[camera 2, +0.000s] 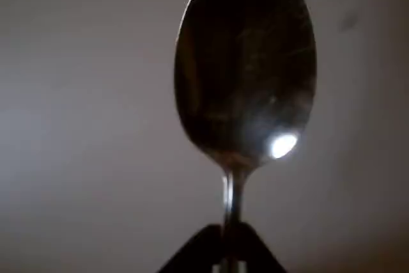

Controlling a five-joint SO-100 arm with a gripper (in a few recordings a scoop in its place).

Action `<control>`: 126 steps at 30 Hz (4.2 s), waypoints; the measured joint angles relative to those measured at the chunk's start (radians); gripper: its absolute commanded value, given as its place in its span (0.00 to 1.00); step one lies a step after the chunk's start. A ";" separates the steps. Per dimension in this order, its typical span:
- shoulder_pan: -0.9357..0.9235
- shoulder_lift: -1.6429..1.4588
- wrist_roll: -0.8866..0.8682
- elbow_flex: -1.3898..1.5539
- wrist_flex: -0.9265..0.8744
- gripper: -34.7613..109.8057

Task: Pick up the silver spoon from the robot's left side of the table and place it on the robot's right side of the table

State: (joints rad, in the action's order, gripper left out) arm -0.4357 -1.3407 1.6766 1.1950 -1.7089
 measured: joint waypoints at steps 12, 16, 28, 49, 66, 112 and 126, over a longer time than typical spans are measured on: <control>-0.256 0.282 0.288 0.006 0.299 0.23; -0.258 0.327 0.316 0.006 0.380 0.23; -0.258 0.373 0.325 -0.009 0.502 0.36; -0.127 -0.318 -0.155 0.014 0.193 0.23; 0.264 -1.893 -1.433 1.216 0.291 0.23; 0.204 -1.951 -1.531 1.753 0.354 0.23; 0.204 -1.951 -1.531 1.753 0.354 0.23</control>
State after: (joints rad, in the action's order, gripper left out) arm -0.2316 -3.2919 0.1457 2.9483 -1.3545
